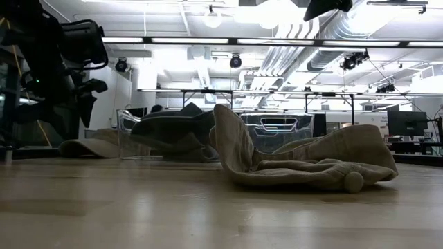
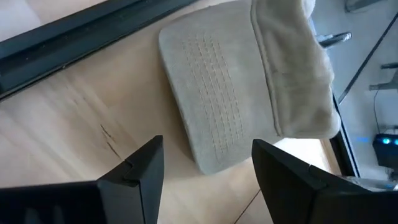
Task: Pick & Place hat
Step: Put the top brown cap into the right transparent bin
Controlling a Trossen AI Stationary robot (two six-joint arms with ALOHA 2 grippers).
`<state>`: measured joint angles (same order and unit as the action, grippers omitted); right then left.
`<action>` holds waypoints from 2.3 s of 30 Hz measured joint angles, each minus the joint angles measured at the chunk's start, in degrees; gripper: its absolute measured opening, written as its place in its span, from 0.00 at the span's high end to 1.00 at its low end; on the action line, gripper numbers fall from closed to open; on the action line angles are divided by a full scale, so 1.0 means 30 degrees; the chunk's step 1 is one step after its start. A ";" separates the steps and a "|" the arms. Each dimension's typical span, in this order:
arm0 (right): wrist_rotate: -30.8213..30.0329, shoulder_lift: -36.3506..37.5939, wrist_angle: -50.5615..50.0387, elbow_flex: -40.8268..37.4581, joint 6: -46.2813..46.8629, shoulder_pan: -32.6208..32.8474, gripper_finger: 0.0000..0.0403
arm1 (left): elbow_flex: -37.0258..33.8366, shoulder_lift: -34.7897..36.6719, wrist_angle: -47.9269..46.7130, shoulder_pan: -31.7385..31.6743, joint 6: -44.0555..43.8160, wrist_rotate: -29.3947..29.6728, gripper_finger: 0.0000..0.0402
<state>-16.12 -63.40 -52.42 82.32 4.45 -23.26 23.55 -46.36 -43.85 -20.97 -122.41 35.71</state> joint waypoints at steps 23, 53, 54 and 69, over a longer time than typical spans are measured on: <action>-0.0052 0.0000 0.0000 0.0000 -0.0291 -0.0002 1.00 | 0.0000 -0.4711 0.2610 -0.0015 -0.1890 0.1712 0.49; -0.0138 -0.0003 -0.0007 0.0000 -0.0066 -0.0007 1.00 | 0.0018 -0.7744 0.5273 -0.0007 -0.4973 0.3864 0.92; -0.0138 -0.0001 -0.0007 0.0000 -0.0066 -0.0003 1.00 | 0.0033 -0.7719 0.5297 -0.0007 -0.5001 0.3965 0.95; -0.0138 -0.0007 -0.0015 0.0000 -0.0058 -0.0009 1.00 | 0.0007 -0.6441 0.5055 -0.0007 -0.5068 0.3793 1.00</action>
<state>-16.53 -63.42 -52.47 82.32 4.27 -23.29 23.57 -65.68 -28.68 -20.99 -137.62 47.08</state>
